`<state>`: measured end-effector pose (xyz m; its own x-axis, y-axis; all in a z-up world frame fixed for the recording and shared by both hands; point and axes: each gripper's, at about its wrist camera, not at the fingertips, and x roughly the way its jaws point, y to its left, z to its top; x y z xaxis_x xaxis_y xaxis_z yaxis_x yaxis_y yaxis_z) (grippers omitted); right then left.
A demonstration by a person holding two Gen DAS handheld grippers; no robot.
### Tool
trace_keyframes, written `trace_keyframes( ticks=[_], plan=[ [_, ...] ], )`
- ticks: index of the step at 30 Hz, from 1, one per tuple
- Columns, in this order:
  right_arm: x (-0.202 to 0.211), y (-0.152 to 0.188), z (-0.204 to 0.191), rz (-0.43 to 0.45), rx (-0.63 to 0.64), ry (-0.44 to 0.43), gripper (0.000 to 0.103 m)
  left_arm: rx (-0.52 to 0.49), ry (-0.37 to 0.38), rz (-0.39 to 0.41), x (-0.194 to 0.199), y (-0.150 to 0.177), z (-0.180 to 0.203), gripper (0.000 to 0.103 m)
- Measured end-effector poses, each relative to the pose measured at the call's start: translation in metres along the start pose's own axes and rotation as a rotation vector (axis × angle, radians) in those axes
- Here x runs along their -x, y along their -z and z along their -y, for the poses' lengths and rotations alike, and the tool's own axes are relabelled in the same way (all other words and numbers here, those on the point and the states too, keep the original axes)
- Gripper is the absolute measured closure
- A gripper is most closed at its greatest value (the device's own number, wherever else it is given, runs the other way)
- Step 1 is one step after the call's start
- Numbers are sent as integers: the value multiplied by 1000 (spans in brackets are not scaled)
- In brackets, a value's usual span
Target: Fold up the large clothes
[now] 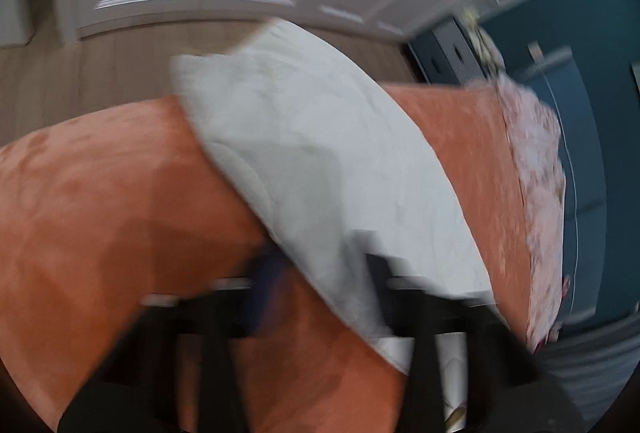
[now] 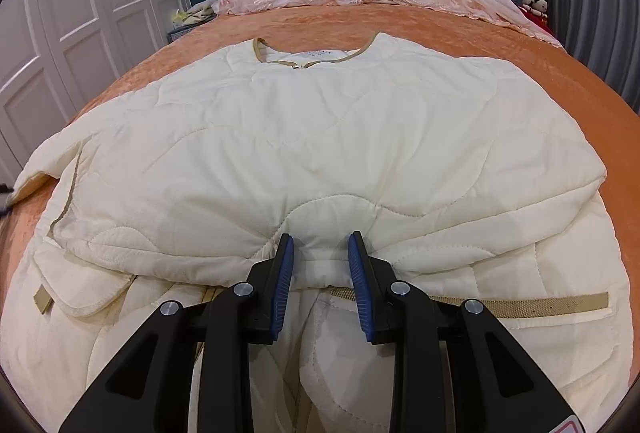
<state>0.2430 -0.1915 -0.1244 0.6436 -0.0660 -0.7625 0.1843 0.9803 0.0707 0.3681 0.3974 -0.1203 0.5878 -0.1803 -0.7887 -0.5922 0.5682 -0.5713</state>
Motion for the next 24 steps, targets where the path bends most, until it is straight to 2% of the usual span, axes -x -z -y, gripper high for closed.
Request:
trace_keyframes(
  ticks=[4,7,11,13,14,15,18,21,24],
  plan=[
    [0,1,0,6,-5,-3,76,-155,-6,71,22,8,51,98],
    [0,1,0,8,-9,-6,76,-299,61,124,48,30,113,98],
    [3,-1,1,4,-16,-11,75,-498,187,166,94,89,212,98],
    [13,-3,3,12,-27,-16,67,-638,265,170,120,140,267,98],
    [17,-2,4,16,-34,-26,53,-700,296,160,128,165,289,98],
    [27,-1,6,28,-47,-45,45,-780,337,133,137,197,316,98],
    [60,10,13,82,-80,-68,39,-936,394,36,139,284,357,97],
    [85,22,27,92,-95,-82,39,-1040,362,-54,116,360,371,96],
    [98,31,47,77,-141,-84,36,-1052,327,-207,80,410,358,94]
  ],
)
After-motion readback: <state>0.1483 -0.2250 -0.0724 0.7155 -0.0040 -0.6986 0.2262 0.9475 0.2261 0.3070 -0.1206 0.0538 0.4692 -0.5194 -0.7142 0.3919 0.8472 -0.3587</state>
